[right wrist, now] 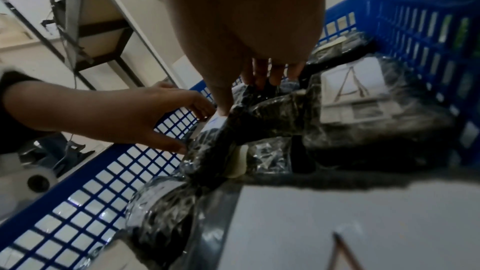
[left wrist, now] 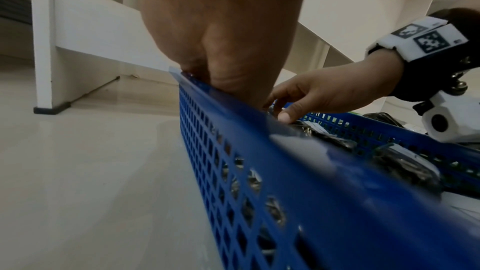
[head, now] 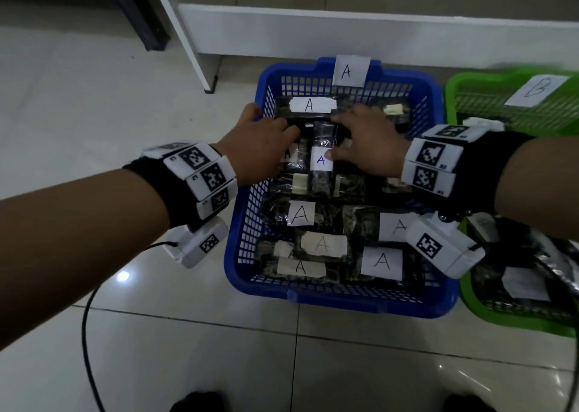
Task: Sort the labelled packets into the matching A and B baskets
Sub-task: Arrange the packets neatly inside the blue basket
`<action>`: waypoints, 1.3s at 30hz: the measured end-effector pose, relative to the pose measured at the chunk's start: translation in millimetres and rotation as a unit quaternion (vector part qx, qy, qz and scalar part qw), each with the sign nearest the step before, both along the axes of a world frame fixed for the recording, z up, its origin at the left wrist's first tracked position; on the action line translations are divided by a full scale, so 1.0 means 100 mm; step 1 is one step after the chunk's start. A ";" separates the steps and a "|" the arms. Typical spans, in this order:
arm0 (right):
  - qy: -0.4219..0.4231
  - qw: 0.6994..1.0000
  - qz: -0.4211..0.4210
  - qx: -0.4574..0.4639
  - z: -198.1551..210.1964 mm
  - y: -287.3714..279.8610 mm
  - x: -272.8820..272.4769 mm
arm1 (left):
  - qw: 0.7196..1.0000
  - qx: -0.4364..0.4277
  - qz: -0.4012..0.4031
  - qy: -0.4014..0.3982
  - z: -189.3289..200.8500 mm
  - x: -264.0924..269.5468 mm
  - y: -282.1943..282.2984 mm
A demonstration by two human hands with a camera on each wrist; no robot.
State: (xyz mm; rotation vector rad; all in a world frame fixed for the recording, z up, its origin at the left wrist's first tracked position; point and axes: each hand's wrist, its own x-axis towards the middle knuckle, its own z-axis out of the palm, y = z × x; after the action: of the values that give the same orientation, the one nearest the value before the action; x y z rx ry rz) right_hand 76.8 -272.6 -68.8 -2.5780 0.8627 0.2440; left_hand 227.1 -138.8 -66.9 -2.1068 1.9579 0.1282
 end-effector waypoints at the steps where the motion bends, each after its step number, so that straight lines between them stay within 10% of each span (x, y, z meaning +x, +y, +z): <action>1: 0.000 1.000 0.002 0.015 0.00 -0.01 -0.02 | 1.000 0.000 0.001 0.003 0.00 0.01 0.00; 11: -0.169 0.985 -0.018 -0.014 0.08 -0.18 -0.31 | 0.987 -0.025 0.049 0.148 0.11 0.05 -0.16; 16: -0.086 0.993 0.005 -0.079 0.14 -0.43 -0.50 | 0.960 0.050 0.037 0.274 0.13 -0.14 -0.17; 39: 0.088 0.967 0.212 -0.115 0.09 -0.19 -0.40 | 0.974 0.170 0.011 0.149 0.13 -0.29 -0.24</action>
State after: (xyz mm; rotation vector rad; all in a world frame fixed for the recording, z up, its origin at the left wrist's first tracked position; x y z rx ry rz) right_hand 36.8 -291.8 -59.9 -2.9758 0.4009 0.5308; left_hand 198.5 -163.1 -54.2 -1.9695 1.8976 0.7684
